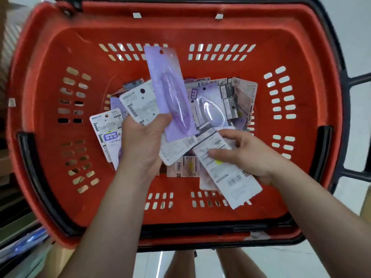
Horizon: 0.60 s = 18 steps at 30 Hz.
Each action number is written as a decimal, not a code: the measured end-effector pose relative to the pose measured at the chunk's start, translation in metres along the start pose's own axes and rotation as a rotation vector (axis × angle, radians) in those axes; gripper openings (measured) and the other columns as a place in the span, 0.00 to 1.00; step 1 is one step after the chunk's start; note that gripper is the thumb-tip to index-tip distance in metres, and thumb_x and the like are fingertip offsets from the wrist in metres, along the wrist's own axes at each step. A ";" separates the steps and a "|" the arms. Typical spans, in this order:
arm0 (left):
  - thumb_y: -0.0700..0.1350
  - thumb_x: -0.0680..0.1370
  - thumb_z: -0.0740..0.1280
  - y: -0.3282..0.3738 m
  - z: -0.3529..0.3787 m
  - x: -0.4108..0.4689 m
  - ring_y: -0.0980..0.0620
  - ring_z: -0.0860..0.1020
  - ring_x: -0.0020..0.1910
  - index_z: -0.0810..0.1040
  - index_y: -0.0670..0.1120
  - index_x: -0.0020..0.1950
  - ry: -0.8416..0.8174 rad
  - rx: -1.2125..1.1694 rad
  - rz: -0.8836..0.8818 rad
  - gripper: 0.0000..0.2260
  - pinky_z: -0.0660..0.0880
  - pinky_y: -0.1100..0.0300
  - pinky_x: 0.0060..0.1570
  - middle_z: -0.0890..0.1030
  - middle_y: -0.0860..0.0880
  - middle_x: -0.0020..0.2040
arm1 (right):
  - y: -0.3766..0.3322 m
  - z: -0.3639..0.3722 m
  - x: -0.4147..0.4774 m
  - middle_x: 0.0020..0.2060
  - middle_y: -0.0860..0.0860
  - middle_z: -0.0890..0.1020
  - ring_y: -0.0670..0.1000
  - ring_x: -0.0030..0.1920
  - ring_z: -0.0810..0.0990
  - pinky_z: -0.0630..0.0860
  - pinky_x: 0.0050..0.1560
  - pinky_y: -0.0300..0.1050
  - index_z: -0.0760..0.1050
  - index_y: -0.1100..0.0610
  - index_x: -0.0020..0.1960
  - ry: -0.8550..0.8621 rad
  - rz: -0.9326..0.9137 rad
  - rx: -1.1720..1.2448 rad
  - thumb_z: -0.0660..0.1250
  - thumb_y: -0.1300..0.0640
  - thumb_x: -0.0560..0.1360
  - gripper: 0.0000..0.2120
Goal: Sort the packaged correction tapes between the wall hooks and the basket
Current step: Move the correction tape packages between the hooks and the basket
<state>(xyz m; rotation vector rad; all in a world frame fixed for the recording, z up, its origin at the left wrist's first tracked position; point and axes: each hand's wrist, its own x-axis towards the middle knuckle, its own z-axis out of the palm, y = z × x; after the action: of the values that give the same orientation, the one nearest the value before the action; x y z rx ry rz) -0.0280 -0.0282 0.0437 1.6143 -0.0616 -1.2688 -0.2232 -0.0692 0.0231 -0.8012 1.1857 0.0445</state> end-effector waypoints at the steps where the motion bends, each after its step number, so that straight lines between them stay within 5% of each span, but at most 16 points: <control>1: 0.30 0.75 0.67 0.003 -0.006 -0.003 0.46 0.85 0.46 0.81 0.45 0.51 -0.019 0.018 -0.024 0.11 0.82 0.46 0.46 0.86 0.49 0.44 | 0.004 -0.002 0.000 0.48 0.53 0.87 0.58 0.44 0.87 0.84 0.42 0.52 0.79 0.54 0.61 0.094 -0.004 0.078 0.71 0.62 0.75 0.15; 5: 0.33 0.75 0.67 -0.005 -0.012 -0.025 0.47 0.85 0.39 0.81 0.45 0.48 -0.149 0.070 -0.304 0.08 0.82 0.48 0.38 0.86 0.47 0.41 | 0.002 0.007 0.002 0.52 0.56 0.86 0.57 0.49 0.86 0.84 0.49 0.57 0.78 0.54 0.64 0.204 -0.041 0.282 0.66 0.58 0.80 0.12; 8: 0.33 0.76 0.67 -0.027 -0.004 -0.034 0.47 0.86 0.43 0.82 0.45 0.50 -0.165 0.059 -0.411 0.09 0.82 0.47 0.44 0.87 0.47 0.44 | -0.008 0.025 0.008 0.63 0.50 0.81 0.54 0.66 0.78 0.71 0.69 0.63 0.76 0.50 0.67 0.267 -0.109 0.285 0.66 0.44 0.76 0.22; 10: 0.34 0.75 0.70 -0.038 -0.002 -0.033 0.47 0.85 0.48 0.81 0.46 0.55 -0.111 0.094 -0.354 0.11 0.81 0.46 0.48 0.87 0.49 0.47 | -0.016 0.033 0.006 0.67 0.49 0.79 0.51 0.69 0.75 0.67 0.72 0.62 0.75 0.49 0.69 0.274 -0.130 0.236 0.64 0.38 0.77 0.25; 15: 0.37 0.73 0.75 -0.055 -0.003 -0.027 0.57 0.83 0.50 0.75 0.51 0.61 -0.105 0.380 -0.123 0.21 0.79 0.58 0.52 0.85 0.55 0.51 | -0.011 0.039 0.007 0.52 0.48 0.86 0.48 0.52 0.85 0.82 0.53 0.47 0.77 0.50 0.62 0.189 -0.172 0.096 0.76 0.54 0.71 0.21; 18: 0.34 0.77 0.69 -0.055 -0.012 -0.021 0.51 0.84 0.50 0.78 0.54 0.55 -0.133 0.311 -0.226 0.15 0.79 0.50 0.54 0.85 0.51 0.51 | -0.001 0.036 0.017 0.50 0.52 0.86 0.54 0.51 0.86 0.82 0.54 0.54 0.78 0.55 0.60 0.274 -0.146 0.115 0.75 0.61 0.72 0.17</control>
<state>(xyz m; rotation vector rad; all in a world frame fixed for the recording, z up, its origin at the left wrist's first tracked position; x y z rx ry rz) -0.0561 0.0177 0.0174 1.8377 -0.1696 -1.6025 -0.1869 -0.0552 0.0149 -0.8075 1.3708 -0.2588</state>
